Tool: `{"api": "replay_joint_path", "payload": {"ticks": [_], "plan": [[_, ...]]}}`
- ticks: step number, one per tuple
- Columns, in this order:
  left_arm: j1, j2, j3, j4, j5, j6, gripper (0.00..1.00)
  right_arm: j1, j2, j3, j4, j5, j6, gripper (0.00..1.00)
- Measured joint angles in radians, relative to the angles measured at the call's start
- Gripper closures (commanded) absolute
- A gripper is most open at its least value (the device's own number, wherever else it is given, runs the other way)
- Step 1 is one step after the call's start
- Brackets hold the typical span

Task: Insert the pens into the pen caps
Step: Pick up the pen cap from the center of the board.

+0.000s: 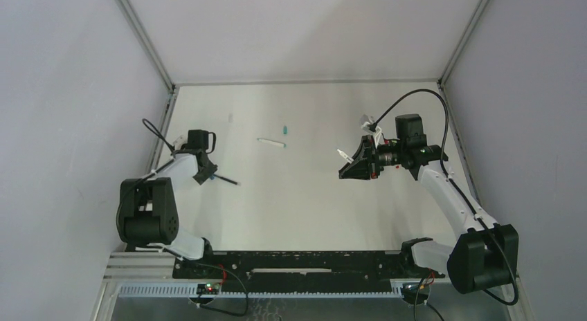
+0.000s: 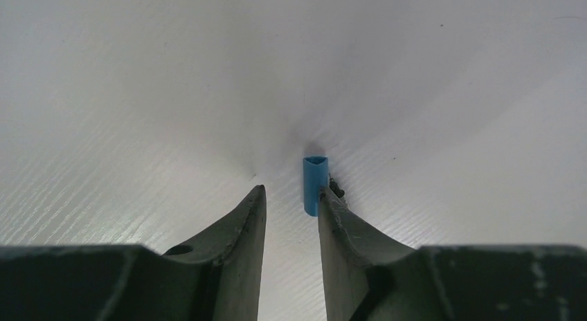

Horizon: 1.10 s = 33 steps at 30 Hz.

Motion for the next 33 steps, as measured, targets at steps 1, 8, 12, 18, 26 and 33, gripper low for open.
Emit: {"api": "replay_joint_path", "payload": {"ticks": [1, 8, 12, 18, 26, 33], "plan": [[0.000, 0.007, 0.003, -0.004, 0.000, 0.001, 0.65, 0.000, 0.000, 0.000, 0.000, 0.000, 0.000, 1.00], [0.000, 0.088, 0.075, -0.069, 0.000, 0.008, 0.76, 0.000, 0.000, 0.000, 0.000, 0.000, -0.001, 1.00], [0.000, 0.146, 0.131, -0.114, 0.000, 0.010, 0.76, 0.000, 0.000, 0.000, -0.005, 0.000, -0.004, 1.00], [0.000, 0.151, 0.139, -0.140, -0.002, 0.016, 0.75, 0.000, 0.000, 0.000, -0.006, -0.001, -0.004, 1.00], [0.000, 0.143, 0.135, -0.149, -0.001, 0.029, 1.00, -0.010, -0.002, 0.000, -0.006, -0.010, -0.003, 1.00], [-0.007, 0.042, 0.048, -0.141, 0.007, 0.035, 1.00, -0.032, -0.013, 0.000, -0.006, -0.020, -0.003, 1.00]]}}
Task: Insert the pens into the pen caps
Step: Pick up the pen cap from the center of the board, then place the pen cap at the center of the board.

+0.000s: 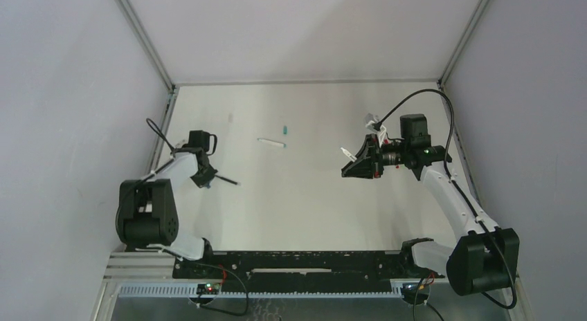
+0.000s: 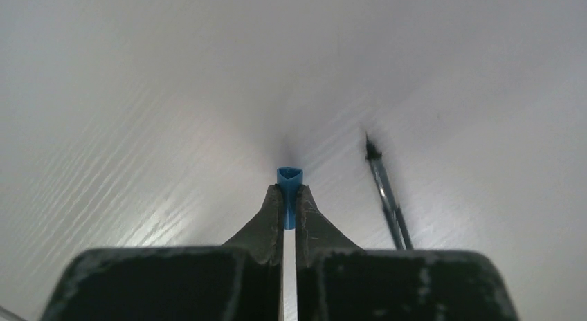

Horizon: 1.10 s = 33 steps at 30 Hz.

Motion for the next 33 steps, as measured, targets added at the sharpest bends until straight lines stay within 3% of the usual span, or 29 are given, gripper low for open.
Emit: {"api": "replay_joint_path", "payload": {"ticks": [3, 7, 13, 17, 24, 33], "plan": [[-0.042, -0.105, -0.055, -0.001, 0.000, 0.002, 1.00, -0.003, -0.006, 0.000, 0.000, 0.000, 0.000, 1.00], [-0.183, -0.245, -0.090, 0.022, 0.039, 0.044, 1.00, -0.009, -0.009, 0.000, 0.000, -0.001, 0.000, 1.00], [-0.426, -0.330, -0.088, 0.172, 0.273, 0.230, 1.00, -0.029, -0.011, 0.000, 0.000, -0.001, 0.000, 1.00], [-0.574, -0.188, 0.036, 0.166, 0.387, 0.396, 1.00, -0.052, -0.018, 0.000, 0.000, -0.003, 0.000, 1.00], [-0.772, 0.125, 0.325, 0.046, 0.408, 0.674, 0.95, -0.079, -0.030, 0.000, 0.000, -0.021, 0.000, 1.00], [-0.797, 0.358, 0.576, -0.153, 0.443, 0.875, 0.90, -0.088, -0.030, 0.000, 0.000, -0.026, 0.000, 1.00]]}}
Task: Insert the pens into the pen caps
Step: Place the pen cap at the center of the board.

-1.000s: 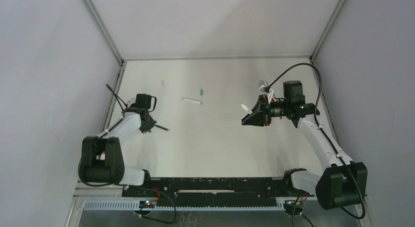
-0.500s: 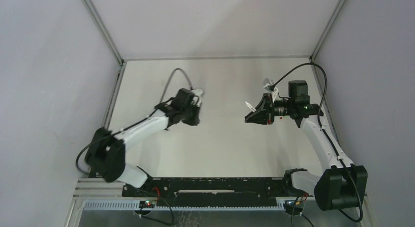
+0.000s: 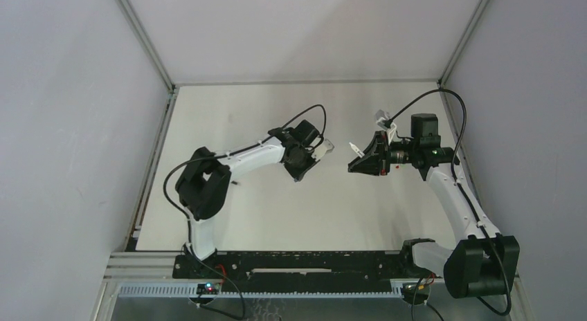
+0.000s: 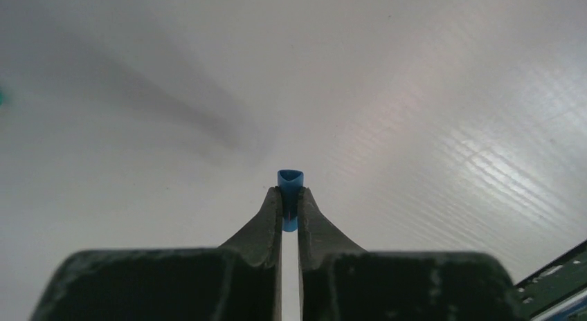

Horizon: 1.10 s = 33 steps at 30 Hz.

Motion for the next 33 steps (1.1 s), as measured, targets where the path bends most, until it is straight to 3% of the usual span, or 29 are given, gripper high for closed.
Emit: {"api": "replay_joint_path", "payload": {"ticks": [10, 17, 21, 26, 30, 33], "plan": [[0.002, 0.087, 0.020, -0.088, -0.009, 0.068, 0.80, -0.005, 0.000, 0.000, 0.000, 0.000, 0.000, 1.00], [0.002, 0.087, 0.019, -0.080, -0.036, 0.076, 0.68, -0.007, 0.000, 0.000, 0.000, 0.000, 0.000, 1.00], [0.002, 0.063, 0.004, -0.047, -0.066, 0.076, 0.68, -0.011, 0.000, 0.000, 0.000, -0.001, 0.000, 1.00], [0.002, -0.041, -0.073, 0.024, -0.122, 0.050, 0.72, -0.012, 0.000, 0.000, 0.000, -0.002, 0.000, 1.00], [0.002, -0.208, -0.188, 0.113, -0.146, -0.018, 0.95, -0.015, 0.000, 0.000, 0.000, -0.004, 0.000, 1.00], [0.002, -0.354, -0.296, 0.223, -0.152, -0.118, 1.00, -0.018, 0.000, 0.000, 0.000, -0.004, 0.000, 1.00]]}}
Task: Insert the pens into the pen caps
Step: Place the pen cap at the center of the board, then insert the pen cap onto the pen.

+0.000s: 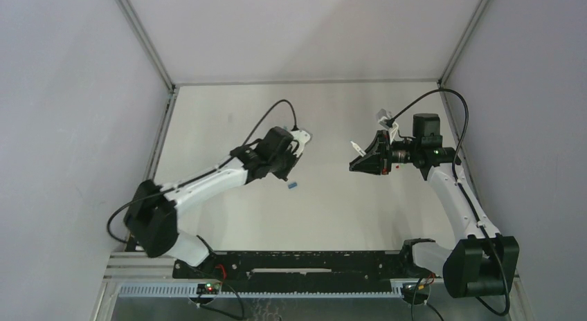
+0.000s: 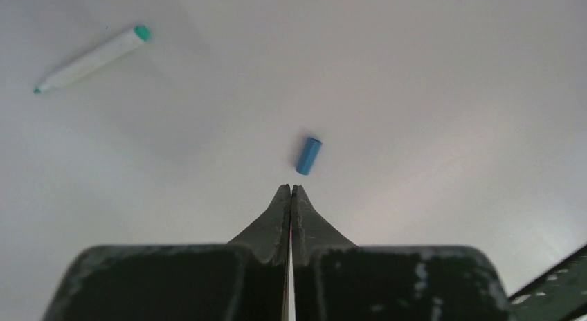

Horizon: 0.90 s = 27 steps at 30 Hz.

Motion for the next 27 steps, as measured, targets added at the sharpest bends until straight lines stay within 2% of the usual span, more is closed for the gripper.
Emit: {"api": "replay_joint_path", "payload": {"ticks": [4, 7, 13, 27], "plan": [[0.000, -0.144, -0.129, 0.108, 0.011, -0.140, 1.00, 0.000, 0.000, 0.000, 0.000, 0.000, 0.000, 1.00], [0.001, -0.159, -0.200, 0.182, 0.053, -0.237, 1.00, 0.000, 0.000, 0.000, 0.000, 0.000, 0.000, 1.00], [0.001, -0.070, -0.275, 0.251, 0.110, -0.379, 1.00, -0.005, 0.000, 0.000, 0.000, 0.000, 0.000, 1.00], [0.001, 0.107, -0.234, 0.208, 0.054, -0.438, 1.00, -0.013, 0.000, 0.000, 0.000, 0.000, 0.000, 1.00]]}}
